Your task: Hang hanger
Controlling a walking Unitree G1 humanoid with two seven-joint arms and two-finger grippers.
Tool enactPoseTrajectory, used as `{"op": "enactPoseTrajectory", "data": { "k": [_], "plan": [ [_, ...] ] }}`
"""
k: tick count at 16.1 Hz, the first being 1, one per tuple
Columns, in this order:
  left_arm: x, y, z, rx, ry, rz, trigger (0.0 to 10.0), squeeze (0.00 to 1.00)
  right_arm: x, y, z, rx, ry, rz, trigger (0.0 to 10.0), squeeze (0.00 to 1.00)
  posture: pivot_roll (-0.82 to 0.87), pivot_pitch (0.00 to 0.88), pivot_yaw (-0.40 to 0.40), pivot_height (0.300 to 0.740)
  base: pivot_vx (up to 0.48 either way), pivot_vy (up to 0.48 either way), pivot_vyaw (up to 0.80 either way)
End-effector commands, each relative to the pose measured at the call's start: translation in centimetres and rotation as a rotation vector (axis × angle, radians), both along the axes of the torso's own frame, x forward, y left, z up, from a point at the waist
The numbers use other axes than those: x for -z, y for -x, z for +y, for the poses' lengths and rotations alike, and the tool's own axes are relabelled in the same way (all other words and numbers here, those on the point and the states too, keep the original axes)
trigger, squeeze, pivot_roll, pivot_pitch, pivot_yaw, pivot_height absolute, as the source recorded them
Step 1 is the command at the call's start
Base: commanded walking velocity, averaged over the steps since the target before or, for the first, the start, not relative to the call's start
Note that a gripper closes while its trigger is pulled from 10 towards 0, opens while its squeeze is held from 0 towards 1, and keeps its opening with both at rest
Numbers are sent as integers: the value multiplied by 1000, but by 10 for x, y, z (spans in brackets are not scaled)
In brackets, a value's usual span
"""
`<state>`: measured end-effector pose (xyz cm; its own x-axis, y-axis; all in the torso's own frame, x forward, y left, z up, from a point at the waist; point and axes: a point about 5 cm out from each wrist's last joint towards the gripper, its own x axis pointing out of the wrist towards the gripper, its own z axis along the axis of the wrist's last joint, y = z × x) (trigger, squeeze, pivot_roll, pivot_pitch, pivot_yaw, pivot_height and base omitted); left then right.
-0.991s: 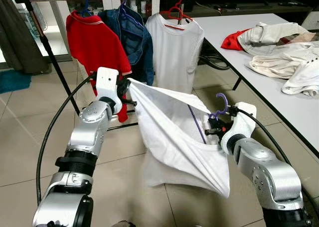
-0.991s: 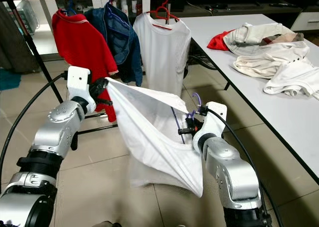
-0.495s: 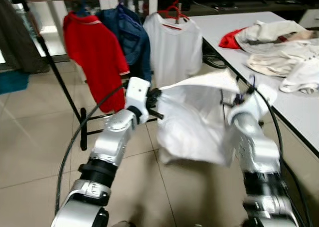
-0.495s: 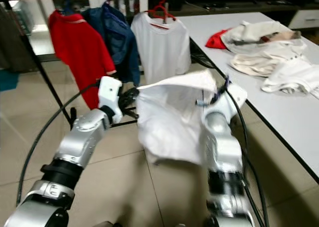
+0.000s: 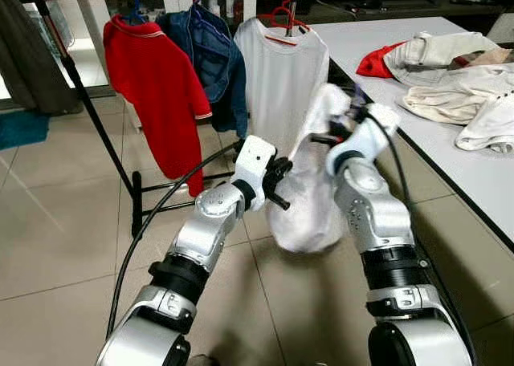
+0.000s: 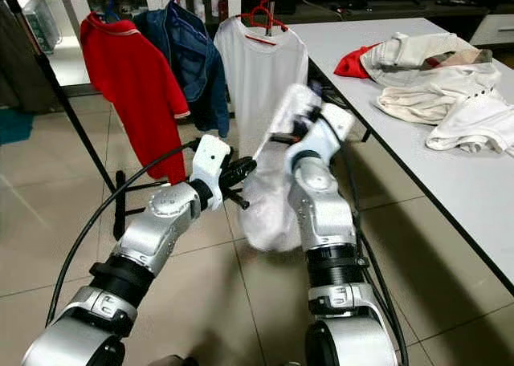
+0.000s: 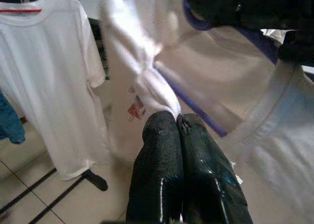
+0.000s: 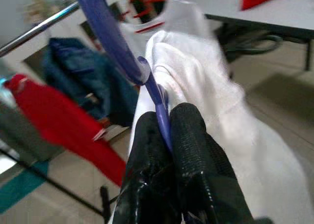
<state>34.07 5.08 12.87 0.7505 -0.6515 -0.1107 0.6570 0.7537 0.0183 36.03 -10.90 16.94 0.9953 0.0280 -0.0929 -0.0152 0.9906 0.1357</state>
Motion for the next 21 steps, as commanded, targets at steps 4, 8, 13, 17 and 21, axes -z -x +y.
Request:
{"op": "enactPoseTrajectory", "data": {
  "k": [4, 8, 13, 17, 21],
  "plan": [
    [-13, -3, 21, 7, 22, -36, 10000, 1000, -5, 2, -12, -75, 3, -84, 10000, 0, -52, 0, -1, 740, 0, 0, 0],
    [-12, 10, 52, 69, -28, -31, 10000, 1000, -11, 4, -22, -151, -1, -139, 10000, 0, -46, 0, 4, 740, 0, 0, 0],
    [-40, -3, 71, 3, -46, -196, 10000, 1000, -24, 10, -25, -260, -1, -193, 10000, 0, -53, 0, 10, 740, 0, 0, 0],
    [-55, -9, 43, 121, -77, -293, 10000, 1000, -32, 16, -19, -325, 2, -208, 10000, 0, -70, 0, 22, 740, 0, 0, 0],
    [-63, -29, 35, 69, -110, -365, 10000, 0, -42, 31, -5, -412, -1, -229, 10000, 0, -88, 0, 45, 740, 0, 0, 0]
  ]
}}
